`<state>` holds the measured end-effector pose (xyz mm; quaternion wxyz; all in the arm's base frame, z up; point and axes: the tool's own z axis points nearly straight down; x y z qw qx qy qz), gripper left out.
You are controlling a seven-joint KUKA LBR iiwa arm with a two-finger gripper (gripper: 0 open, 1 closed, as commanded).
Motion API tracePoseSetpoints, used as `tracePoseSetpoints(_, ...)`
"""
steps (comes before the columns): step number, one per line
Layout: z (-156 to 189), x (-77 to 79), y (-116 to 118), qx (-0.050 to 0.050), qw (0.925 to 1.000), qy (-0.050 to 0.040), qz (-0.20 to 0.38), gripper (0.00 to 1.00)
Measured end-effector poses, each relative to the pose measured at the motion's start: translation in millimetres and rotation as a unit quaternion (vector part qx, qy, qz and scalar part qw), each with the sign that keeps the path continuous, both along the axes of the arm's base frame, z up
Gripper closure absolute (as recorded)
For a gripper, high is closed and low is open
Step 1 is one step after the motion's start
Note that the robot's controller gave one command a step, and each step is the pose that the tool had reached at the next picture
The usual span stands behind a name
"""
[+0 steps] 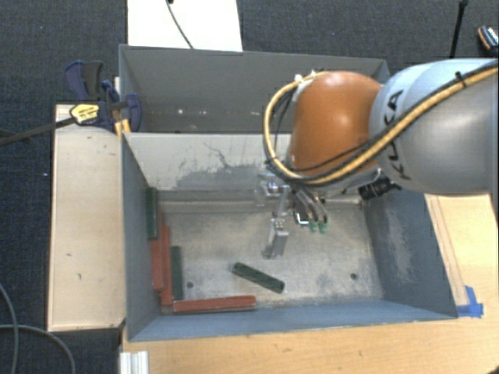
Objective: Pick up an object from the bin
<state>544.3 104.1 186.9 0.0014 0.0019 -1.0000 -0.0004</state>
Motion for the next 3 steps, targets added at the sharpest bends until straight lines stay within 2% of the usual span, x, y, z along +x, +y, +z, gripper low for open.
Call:
tracePoseSetpoints(1,-118.4,-38.7,-3.5,-0.001,0.9985,0.0016,0.055,0.00)
tracePoseSetpoints(2,-114.5,-36.3,-3.0,0.000,0.9986,-0.0021,0.052,1.00)
tracePoseSetpoints(3,33.1,-0.4,20.0,0.001,0.9997,-0.0075,0.021,1.00)
